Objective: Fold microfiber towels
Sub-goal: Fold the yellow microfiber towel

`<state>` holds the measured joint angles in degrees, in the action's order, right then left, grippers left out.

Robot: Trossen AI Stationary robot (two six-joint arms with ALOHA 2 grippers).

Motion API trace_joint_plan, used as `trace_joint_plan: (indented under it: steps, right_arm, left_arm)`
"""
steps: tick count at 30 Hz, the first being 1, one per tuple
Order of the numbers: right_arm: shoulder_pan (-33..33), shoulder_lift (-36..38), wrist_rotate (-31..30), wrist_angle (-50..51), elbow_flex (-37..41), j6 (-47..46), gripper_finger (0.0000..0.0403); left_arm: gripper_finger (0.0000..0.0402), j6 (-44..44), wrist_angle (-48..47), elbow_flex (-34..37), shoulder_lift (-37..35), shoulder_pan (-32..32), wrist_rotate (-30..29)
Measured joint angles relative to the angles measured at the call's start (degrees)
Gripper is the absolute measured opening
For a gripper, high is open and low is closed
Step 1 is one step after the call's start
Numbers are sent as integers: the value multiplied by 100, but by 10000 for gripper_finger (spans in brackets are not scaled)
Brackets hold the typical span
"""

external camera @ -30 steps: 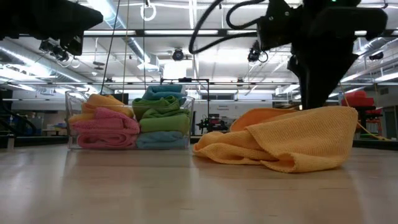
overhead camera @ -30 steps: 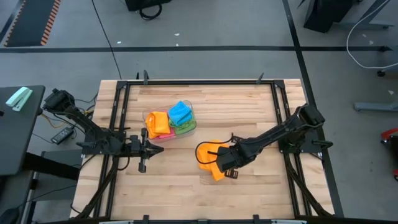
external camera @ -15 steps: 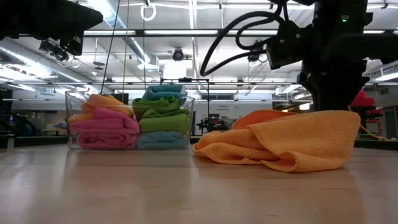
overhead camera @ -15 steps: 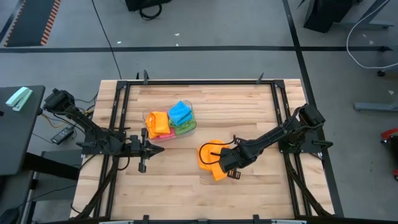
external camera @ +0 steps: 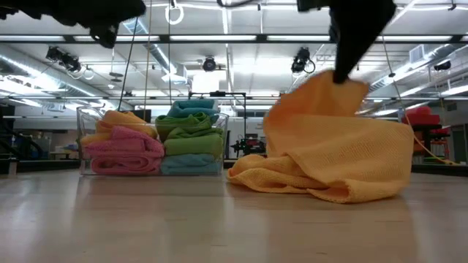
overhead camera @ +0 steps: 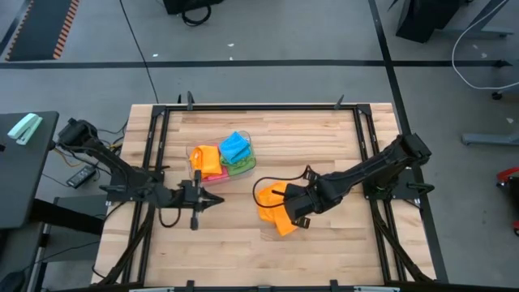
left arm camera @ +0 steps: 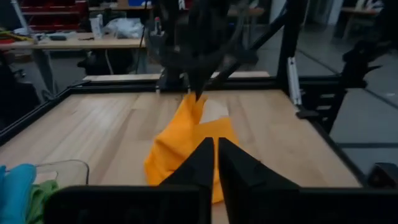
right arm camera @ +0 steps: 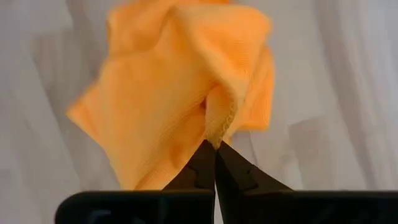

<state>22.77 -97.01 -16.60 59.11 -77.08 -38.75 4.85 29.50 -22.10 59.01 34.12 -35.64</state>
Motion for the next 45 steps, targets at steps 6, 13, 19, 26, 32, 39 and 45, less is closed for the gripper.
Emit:
trace_joint_plan:
  steps: [6, 13, 19, 26, 32, 39, 45]
  right_arm:
    - [-23, 22, -394, 465, -1020, 146, 4]
    - [-169, 26, -1194, 720, -2289, 193, 3]
    - [-340, 26, -1889, 741, -3133, 543, 3]
    - [-355, 29, -2707, 320, -3746, 1065, 3]
    - [-355, 26, -2713, 199, -3744, 1158, 3]
    - [-353, 18, -2890, 56, -3724, 1105, 3]
    - [-354, 20, -2906, -150, -3724, 1112, 5]
  left_arm:
    - [91, 54, -70, -405, 687, -397, 149]
    - [158, 355, -68, -846, 1387, -672, 704]
    - [165, 526, -174, -1110, 1693, -668, 712]
    - [160, 267, -458, -1362, 1695, -670, 692]
    - [188, 23, -485, -1357, 1915, -909, 703]
    - [212, 13, -234, -1349, 2527, -1059, 739]
    - [204, -507, 471, -1358, 3037, -1125, 653]
